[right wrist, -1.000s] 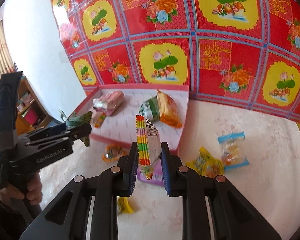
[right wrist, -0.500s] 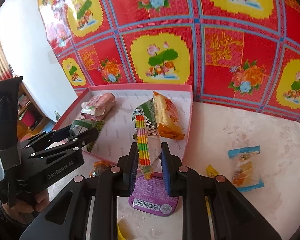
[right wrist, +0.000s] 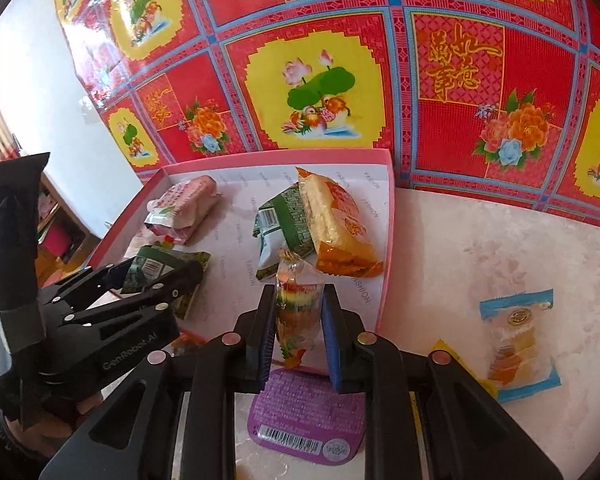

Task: Organize snacks
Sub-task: 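Lower the green packet and striped candy into the box and open both grippers, then move the left gripper to the orange jelly cup and grasp it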

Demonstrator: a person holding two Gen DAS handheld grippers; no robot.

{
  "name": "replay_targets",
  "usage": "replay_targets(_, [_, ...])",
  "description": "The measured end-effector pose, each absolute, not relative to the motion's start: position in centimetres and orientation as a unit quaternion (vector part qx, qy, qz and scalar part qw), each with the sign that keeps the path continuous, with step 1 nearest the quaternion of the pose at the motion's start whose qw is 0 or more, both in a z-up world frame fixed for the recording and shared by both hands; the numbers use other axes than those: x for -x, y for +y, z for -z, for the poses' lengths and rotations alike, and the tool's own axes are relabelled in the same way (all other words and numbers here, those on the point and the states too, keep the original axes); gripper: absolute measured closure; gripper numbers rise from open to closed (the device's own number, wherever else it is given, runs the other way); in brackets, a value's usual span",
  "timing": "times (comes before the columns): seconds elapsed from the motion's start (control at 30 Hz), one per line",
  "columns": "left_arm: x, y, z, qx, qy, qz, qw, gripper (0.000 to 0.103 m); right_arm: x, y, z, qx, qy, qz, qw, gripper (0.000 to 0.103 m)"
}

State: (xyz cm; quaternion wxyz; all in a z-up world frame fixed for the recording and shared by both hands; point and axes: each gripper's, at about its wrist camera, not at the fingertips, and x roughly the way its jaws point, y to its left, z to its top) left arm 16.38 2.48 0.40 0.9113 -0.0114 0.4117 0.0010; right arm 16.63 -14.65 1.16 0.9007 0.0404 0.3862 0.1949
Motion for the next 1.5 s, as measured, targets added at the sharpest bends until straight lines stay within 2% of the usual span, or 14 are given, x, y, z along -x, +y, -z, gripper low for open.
replay_targets(0.23, [-16.9,2.2,-0.1,-0.001,0.417,-0.002,0.909,0.042,-16.8,-14.4,-0.9,-0.026,0.380,-0.191,0.905,0.080])
replay_targets(0.3, [-17.0,2.3,-0.1,0.000,0.417,0.002,0.909,0.039,-16.8,-14.2,-0.9,-0.023,0.380,-0.198,0.903,0.077])
replay_targets(0.4, [-17.0,2.3,-0.1,0.001,0.417,0.010,0.909,0.035,-16.6,-14.1,-1.0,-0.037,0.382,-0.220,0.897,0.062])
replay_targets(0.47, [-16.9,2.3,-0.2,0.001,0.416,0.009,0.909,0.035,-16.3,-13.8,-1.1,-0.036,0.375,-0.225,0.898,0.046])
replay_targets(0.53, [-16.8,2.2,-0.2,0.000,0.414,0.003,0.910,0.035,-15.8,-13.6,-1.3,-0.027,0.370,-0.222,0.902,0.042])
replay_targets(1.0, [-12.4,1.3,-3.1,0.032,0.399,0.021,0.916,0.027,-12.1,-15.7,-3.7,-0.031,0.339,-0.211,0.916,0.041])
replay_targets(1.5, [-8.6,-0.1,-3.8,0.026,0.411,0.048,0.910,0.027,-8.9,-19.5,-2.8,-0.025,0.353,-0.174,0.919,0.041])
